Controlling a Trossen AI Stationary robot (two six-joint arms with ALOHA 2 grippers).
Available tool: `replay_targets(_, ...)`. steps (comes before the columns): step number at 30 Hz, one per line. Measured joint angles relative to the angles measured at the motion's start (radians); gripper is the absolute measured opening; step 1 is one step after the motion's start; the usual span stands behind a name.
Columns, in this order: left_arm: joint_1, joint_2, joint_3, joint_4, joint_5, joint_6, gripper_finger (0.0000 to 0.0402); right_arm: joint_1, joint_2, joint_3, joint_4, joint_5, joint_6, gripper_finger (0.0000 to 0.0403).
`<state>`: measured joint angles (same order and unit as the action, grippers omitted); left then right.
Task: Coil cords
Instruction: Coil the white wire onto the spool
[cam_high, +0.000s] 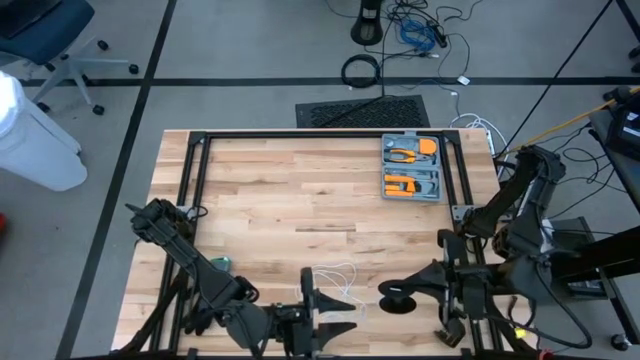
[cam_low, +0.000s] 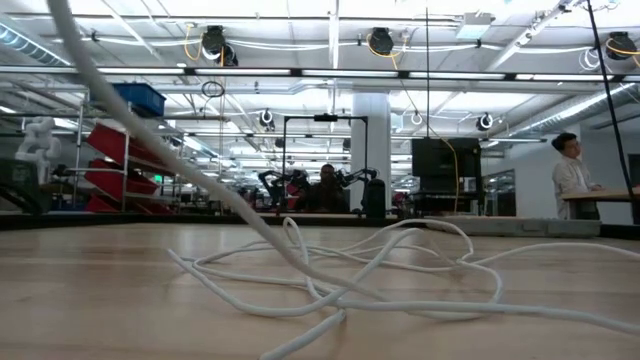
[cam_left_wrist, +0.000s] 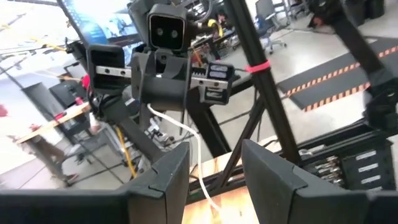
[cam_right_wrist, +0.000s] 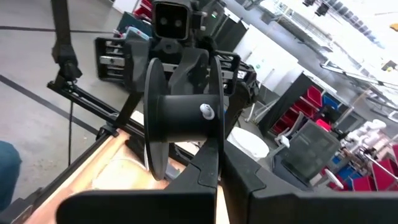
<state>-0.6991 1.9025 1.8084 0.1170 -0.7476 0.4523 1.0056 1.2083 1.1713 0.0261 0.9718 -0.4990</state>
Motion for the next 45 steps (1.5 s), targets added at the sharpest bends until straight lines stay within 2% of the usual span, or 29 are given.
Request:
replay_targets(7, -0.006, 0.001, 0.000, -0.051, -0.132, 0.024, 0.0153, -0.022, 0.001, 0.000, -0.034, -0.006, 0.051, 0.0000)
replay_targets(11, -0.009, 0.001, 0.000, -0.053, -0.170, 0.033, 0.0153, -0.023, 0.000, 0.000, -0.074, -0.052, 0.058, 0.0000)
replay_targets(18, -0.014, 0.001, 0.000, -0.051, -0.170, 0.024, 0.0153, -0.039, 0.001, 0.000, -0.090, -0.055, 0.079, 0.0000)
replay_targets(27, 0.000, 0.001, 0.000, -0.046, -0.083, -0.026, 0.0153, -0.111, 0.022, 0.000, -0.118, -0.054, 0.109, 0.0000)
replay_targets(45, 0.018, 0.004, 0.000, -0.053, -0.122, -0.026, 0.0153, -0.168, 0.050, 0.000, -0.112, -0.058, 0.121, 0.0000)
